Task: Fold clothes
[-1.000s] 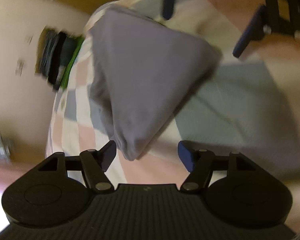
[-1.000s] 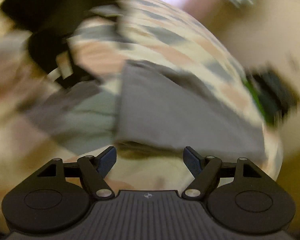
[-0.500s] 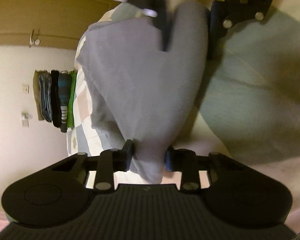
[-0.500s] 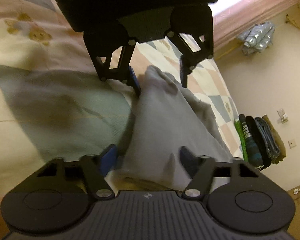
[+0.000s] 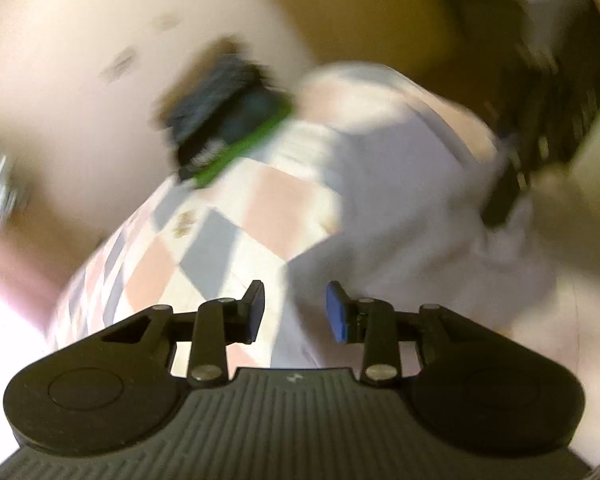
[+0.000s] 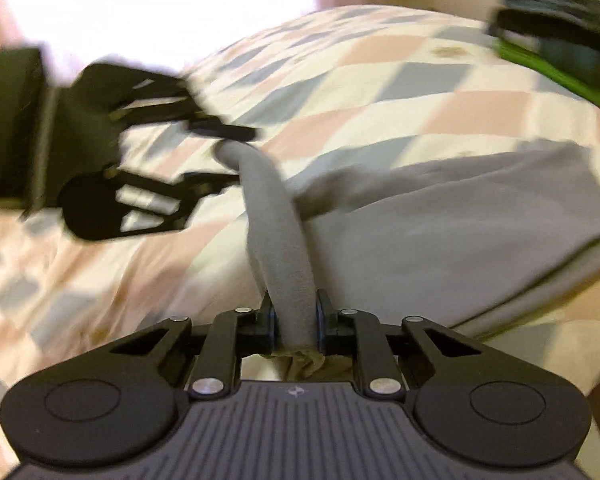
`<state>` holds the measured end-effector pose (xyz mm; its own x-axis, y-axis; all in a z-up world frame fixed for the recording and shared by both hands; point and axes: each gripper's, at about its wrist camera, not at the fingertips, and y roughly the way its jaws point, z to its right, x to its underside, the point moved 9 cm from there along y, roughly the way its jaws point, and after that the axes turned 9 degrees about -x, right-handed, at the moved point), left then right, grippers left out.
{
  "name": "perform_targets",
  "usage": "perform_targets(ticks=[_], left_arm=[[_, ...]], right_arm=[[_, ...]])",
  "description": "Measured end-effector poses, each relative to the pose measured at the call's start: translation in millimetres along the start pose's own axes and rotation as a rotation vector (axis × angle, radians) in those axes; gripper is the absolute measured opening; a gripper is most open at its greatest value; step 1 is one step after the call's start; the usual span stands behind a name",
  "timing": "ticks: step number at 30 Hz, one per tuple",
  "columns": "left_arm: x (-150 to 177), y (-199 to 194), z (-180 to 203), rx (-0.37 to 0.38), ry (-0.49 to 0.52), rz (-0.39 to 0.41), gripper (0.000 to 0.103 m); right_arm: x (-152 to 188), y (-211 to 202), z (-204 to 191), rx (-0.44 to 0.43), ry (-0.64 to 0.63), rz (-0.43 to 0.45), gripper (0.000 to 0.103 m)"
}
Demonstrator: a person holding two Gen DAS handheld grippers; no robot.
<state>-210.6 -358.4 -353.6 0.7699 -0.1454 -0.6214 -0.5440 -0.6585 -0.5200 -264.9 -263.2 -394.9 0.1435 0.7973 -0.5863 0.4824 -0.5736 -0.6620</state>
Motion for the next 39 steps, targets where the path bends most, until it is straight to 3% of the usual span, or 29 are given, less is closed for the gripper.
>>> perform_targets(ticks=[4,7,11,14,17,20,26,27,31,33,34,37,39], left_arm=[[-29,31,-14,0.006,-0.404,-0.104,0.030],[-26,51,10,0.044,-0.592,-0.209,0.030],[-16,56,41,0.058,-0.707,-0.310,0.030],[-7,50,48,0.045,-0.781,-0.351,0.029],[-13,53,46,0.027,-0.824,-0.345,0.029],[-13,66,53,0.037,-0.841,-0.362,0.029],[-15,87,75,0.065,-0.788,-0.404,0.030],[-15,88,75,0.062,-0.788,-0.406,0.030],[-8,87,71,0.067,-0.835,-0.423,0.031],[-6,88,69,0.071,-0.855,-0.429,0.031],[-6,89,68,0.069,-0.863,-0.437,0.031],[-8,89,63,0.057,-0.880,-0.443,0.031],[-12,88,63,0.052,-0.887,-0.437,0.031]], right_arm=[[-31,-28,79,0.022,0.068,0.018,0.015],[-37,-37,138,0.052,0.136,-0.003,0.015],[-35,-35,196,0.015,0.292,-0.022,0.013],[-57,-49,185,-0.044,0.186,0.022,0.012],[-79,-74,161,-0.110,0.075,0.102,0.012],[-89,-95,153,-0.084,-0.011,0.152,0.012],[-31,-54,228,0.056,0.198,-0.014,0.013],[-29,-50,232,0.031,0.241,-0.008,0.015],[-48,-53,231,-0.122,0.355,0.065,0.041],[-56,-44,233,-0.225,0.402,0.048,0.048],[-56,-38,238,-0.237,0.424,0.021,0.048],[-61,-22,244,-0.257,0.446,-0.011,0.016],[-71,-31,235,-0.247,0.351,0.024,0.013]])
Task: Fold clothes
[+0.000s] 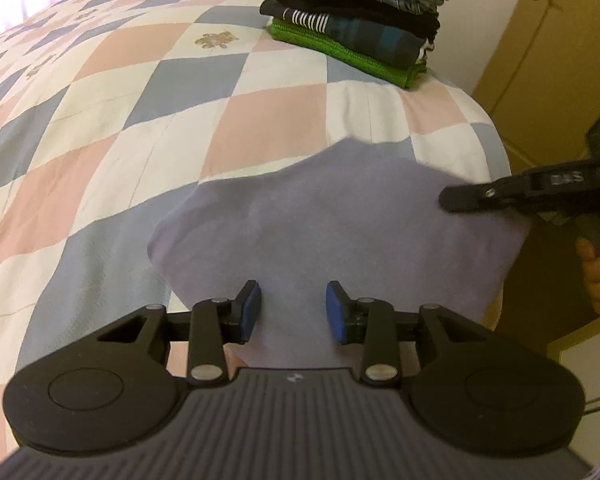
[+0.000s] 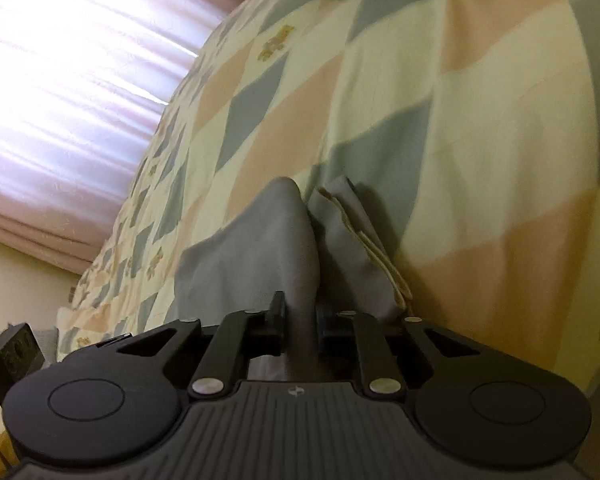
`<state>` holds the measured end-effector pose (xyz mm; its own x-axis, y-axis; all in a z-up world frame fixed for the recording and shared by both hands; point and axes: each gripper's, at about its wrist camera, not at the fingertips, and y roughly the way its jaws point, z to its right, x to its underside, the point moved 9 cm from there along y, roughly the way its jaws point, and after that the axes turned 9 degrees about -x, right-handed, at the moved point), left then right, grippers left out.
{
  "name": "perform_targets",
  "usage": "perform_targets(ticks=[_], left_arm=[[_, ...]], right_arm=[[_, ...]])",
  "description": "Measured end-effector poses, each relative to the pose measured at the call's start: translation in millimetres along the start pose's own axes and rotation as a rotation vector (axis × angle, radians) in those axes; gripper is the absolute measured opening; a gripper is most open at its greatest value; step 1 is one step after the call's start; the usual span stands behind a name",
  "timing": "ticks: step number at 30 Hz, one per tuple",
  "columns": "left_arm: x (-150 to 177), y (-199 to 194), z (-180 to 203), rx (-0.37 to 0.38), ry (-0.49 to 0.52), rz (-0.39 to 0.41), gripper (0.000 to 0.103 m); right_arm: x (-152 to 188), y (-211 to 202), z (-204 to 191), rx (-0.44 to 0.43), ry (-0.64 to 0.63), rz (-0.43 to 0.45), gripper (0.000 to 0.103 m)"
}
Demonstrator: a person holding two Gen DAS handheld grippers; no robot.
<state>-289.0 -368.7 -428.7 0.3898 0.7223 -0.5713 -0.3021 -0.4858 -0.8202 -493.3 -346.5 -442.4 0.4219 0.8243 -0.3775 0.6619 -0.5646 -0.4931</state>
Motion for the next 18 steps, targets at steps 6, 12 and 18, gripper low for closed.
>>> perform_targets(ticks=[6,12,18], left_arm=[[-4,6,18,0.012,0.002,0.012,0.031],[-5,14,21,-0.018,0.016,-0.001,0.031],[-32,5,0,-0.084,0.008,0.056,0.025]], right_arm=[[-2,-32,-16,0.091,-0.182,0.075,0.012],[11,-12,26,0.213,-0.119,0.021,0.016],[-5,-35,4,0.420,-0.244,0.129,0.048]])
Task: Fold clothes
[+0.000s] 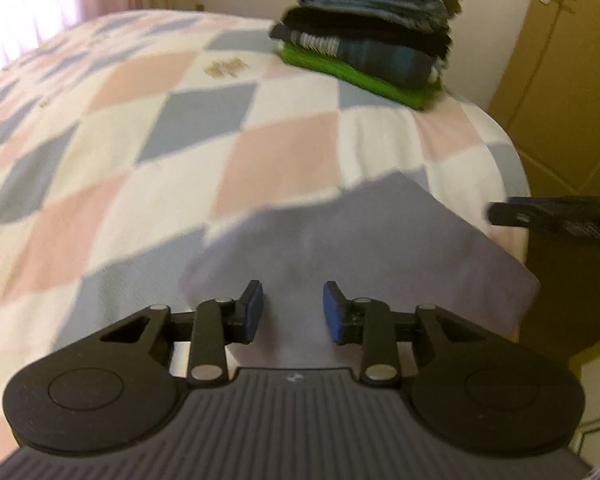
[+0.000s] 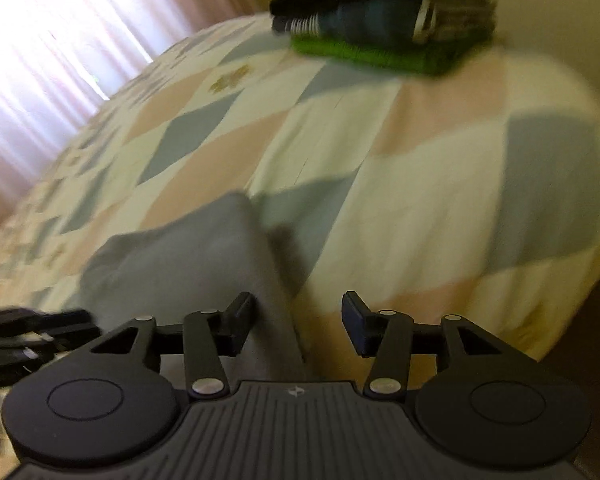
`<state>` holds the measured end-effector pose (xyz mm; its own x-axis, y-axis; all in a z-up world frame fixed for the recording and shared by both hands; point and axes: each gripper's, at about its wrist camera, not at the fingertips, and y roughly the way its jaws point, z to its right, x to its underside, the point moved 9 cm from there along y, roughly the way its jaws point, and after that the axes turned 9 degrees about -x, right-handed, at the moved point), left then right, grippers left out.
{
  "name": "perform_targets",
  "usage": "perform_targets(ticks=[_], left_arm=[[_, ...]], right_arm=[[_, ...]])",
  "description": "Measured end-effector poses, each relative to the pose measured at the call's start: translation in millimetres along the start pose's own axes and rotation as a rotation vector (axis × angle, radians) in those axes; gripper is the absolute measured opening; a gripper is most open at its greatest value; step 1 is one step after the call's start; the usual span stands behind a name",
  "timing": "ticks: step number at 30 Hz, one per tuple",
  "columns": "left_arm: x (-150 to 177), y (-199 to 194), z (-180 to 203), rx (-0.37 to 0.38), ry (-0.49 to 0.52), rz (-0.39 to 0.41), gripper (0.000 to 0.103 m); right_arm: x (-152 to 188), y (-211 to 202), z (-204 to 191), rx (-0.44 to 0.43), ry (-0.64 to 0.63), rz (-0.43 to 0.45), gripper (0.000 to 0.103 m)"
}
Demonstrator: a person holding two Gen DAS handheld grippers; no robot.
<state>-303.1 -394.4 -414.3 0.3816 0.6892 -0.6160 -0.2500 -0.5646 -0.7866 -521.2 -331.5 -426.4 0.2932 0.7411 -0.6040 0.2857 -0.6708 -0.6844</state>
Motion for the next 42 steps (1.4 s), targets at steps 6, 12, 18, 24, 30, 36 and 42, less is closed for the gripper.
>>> perform_targets(ticks=[6,12,18,24,30,36,42], left_arm=[[-15,50,-3,0.006,-0.006,-0.035,0.023],[-20,66,2,-0.018,0.018,-0.061,0.022],[-2,-1,-10,-0.019,-0.105,-0.122,0.021],[49,-38,24,0.049,-0.091,-0.198,0.022],[66,-15,39,0.023,-0.076,-0.239,0.027],[80,-35,50,0.032,-0.007,-0.194,0.029],[91,-55,28,-0.004,-0.032,-0.240,0.034]], right_arm=[[18,-2,-46,-0.070,-0.249,-0.005,0.030],[32,34,-14,-0.037,-0.203,-0.083,0.022],[7,3,-7,-0.003,-0.133,-0.036,0.028],[27,-31,-38,-0.047,-0.195,-0.044,0.027],[60,3,-22,0.047,-0.185,-0.133,0.027],[55,-20,-44,0.082,-0.220,-0.050,0.028],[68,-5,-41,0.183,-0.041,-0.146,0.034]])
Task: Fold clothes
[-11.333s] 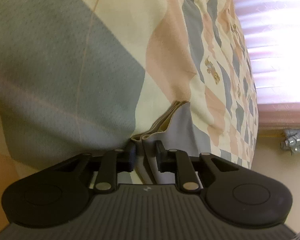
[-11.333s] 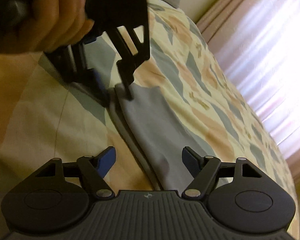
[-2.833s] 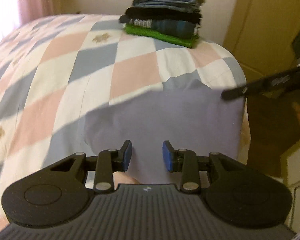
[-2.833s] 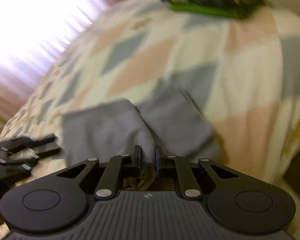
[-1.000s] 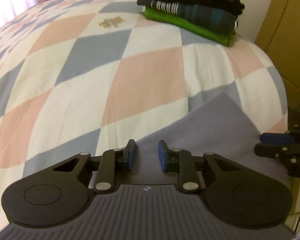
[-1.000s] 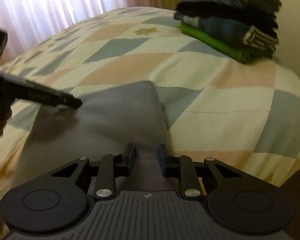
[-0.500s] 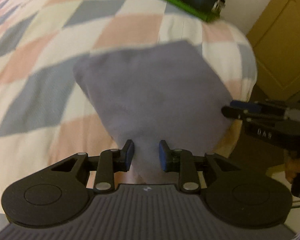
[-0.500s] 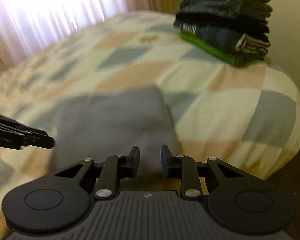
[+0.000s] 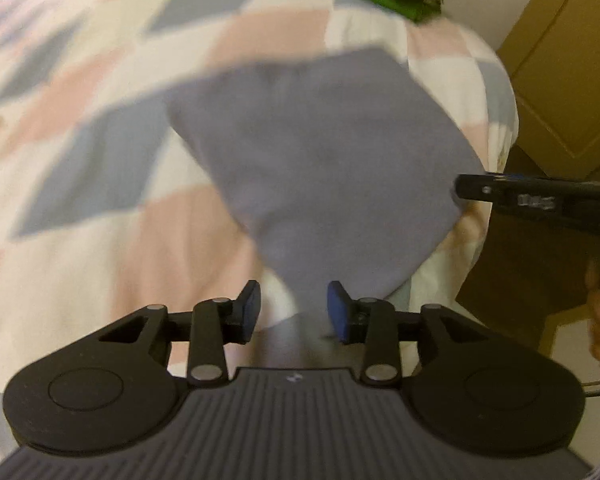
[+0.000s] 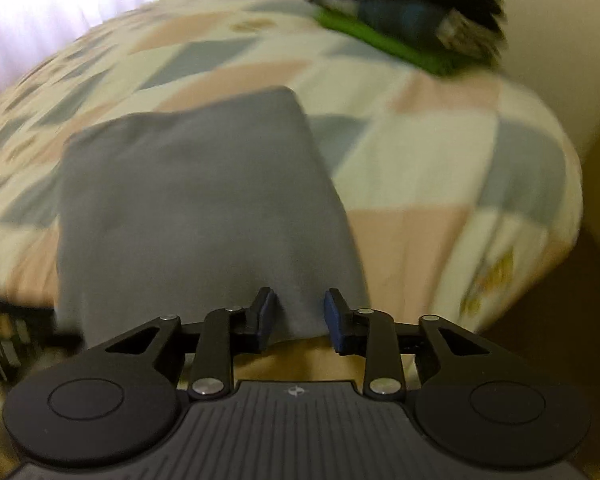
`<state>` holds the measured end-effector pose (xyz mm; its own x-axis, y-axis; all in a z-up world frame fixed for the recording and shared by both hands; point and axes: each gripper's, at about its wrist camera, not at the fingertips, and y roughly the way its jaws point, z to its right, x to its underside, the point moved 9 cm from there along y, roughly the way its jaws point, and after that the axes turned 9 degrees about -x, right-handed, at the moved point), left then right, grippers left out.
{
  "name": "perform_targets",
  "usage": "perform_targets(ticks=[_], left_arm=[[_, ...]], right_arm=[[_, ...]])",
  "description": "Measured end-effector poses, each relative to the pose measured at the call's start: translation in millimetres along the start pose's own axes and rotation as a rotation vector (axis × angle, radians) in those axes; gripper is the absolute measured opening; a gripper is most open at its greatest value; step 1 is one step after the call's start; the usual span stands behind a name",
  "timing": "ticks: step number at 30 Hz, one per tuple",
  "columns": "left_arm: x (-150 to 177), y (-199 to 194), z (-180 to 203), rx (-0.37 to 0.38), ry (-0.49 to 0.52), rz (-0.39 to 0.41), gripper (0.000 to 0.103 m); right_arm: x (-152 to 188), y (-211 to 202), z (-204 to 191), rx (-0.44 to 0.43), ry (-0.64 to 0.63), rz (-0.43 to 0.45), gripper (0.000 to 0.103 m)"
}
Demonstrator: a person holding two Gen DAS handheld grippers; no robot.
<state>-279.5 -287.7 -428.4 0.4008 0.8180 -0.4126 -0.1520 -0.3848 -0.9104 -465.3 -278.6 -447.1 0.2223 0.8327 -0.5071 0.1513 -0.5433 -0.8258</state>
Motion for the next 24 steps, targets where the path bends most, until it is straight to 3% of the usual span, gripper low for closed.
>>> perform_targets(ticks=[2,4,8,16,20,24], left_arm=[[4,-21,-16,-0.040,0.006,0.001,0.037],[12,-44,-32,-0.035,-0.018,-0.004,0.038],[26,-88,-57,-0.072,-0.036,0.002,0.050],[54,-166,-77,-0.098,-0.030,0.013,0.063],[59,-199,-73,-0.109,0.007,0.041,0.067],[58,-229,-74,-0.115,0.020,0.085,0.077]], right_arm=[[-3,-26,-13,-0.022,0.064,0.036,0.038],[1,-55,-29,-0.047,0.112,0.061,0.050],[28,-102,-64,-0.079,0.189,0.060,0.055],[82,-160,-118,-0.099,0.246,-0.047,0.074],[79,-190,-137,-0.084,0.234,-0.024,0.087],[70,-215,-149,-0.084,0.248,0.009,0.092]])
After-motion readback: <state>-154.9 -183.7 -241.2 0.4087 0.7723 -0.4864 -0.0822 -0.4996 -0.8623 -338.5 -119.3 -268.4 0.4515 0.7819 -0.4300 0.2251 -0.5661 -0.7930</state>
